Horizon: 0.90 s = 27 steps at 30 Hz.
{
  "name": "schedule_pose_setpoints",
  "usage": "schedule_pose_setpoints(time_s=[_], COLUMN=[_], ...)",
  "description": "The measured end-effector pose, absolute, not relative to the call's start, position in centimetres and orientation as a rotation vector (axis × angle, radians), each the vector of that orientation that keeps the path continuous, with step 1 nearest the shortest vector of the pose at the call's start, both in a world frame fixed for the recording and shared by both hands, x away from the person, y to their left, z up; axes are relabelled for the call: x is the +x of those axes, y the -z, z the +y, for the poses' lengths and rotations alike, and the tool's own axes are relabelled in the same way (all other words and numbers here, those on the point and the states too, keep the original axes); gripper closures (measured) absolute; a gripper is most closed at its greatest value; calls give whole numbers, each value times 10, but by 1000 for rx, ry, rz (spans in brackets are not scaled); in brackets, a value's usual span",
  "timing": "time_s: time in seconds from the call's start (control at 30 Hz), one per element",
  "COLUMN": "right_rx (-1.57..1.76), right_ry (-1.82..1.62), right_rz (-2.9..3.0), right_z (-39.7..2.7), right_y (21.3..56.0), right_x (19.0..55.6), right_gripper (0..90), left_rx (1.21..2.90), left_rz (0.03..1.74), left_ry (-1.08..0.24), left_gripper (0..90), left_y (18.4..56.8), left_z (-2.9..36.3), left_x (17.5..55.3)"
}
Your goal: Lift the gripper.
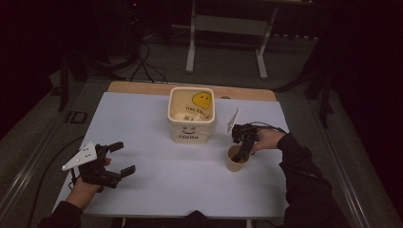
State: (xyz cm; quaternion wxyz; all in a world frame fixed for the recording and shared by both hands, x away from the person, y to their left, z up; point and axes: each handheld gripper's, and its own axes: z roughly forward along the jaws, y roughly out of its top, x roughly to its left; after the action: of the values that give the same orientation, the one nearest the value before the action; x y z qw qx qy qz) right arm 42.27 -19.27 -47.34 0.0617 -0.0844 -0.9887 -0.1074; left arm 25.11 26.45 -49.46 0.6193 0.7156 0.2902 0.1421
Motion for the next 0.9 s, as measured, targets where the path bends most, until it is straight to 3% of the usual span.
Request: schedule_pose_setpoints(time_s=[0.47,0.9], right_rx=[-256,-270], right_ry=[326,286], right_rz=[-2984,-3024], right_z=[-191,-190], right_y=[461,418], right_x=[424,424], right_gripper=[119,116], left_rx=[1645,1642], left_rz=[664,662], left_ry=[-322,-319], left_gripper=[5,5], left_y=[494,493], left_z=[265,266], left_x=[250,250])
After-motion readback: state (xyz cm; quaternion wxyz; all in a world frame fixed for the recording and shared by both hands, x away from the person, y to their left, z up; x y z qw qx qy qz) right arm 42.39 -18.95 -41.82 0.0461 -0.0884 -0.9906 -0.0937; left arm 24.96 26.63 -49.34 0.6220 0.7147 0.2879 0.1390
